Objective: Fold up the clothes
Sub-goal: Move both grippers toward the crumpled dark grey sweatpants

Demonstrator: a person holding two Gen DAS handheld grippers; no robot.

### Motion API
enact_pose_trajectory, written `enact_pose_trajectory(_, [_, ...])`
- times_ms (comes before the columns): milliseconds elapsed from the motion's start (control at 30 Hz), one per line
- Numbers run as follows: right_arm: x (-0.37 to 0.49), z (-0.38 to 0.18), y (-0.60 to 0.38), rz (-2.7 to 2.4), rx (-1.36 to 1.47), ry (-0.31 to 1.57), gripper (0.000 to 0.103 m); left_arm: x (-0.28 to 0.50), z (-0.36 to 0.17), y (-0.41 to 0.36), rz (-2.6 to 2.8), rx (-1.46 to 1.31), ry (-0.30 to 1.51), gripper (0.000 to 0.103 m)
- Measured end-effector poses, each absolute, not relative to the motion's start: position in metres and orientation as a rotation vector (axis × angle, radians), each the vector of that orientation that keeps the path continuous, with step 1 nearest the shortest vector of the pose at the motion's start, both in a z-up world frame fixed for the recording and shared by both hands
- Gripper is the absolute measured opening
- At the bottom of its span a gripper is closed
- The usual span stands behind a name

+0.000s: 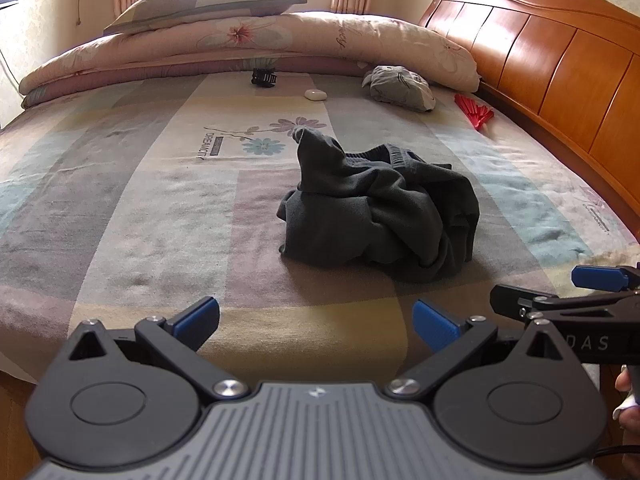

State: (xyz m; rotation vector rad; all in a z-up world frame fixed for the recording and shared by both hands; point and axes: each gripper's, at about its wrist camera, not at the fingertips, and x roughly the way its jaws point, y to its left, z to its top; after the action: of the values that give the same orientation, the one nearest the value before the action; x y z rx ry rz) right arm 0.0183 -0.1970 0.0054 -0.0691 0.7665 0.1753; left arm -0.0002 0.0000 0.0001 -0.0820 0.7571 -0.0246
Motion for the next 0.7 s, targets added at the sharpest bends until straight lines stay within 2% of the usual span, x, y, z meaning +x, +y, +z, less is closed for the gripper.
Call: enact_pose_trajectory(700, [0.0209,0.0022,-0.2018,0.187,-0.048,0.778,0.103,0.004,-0.0063,-0.0014,-0.019,-0.082,0.78,0.102])
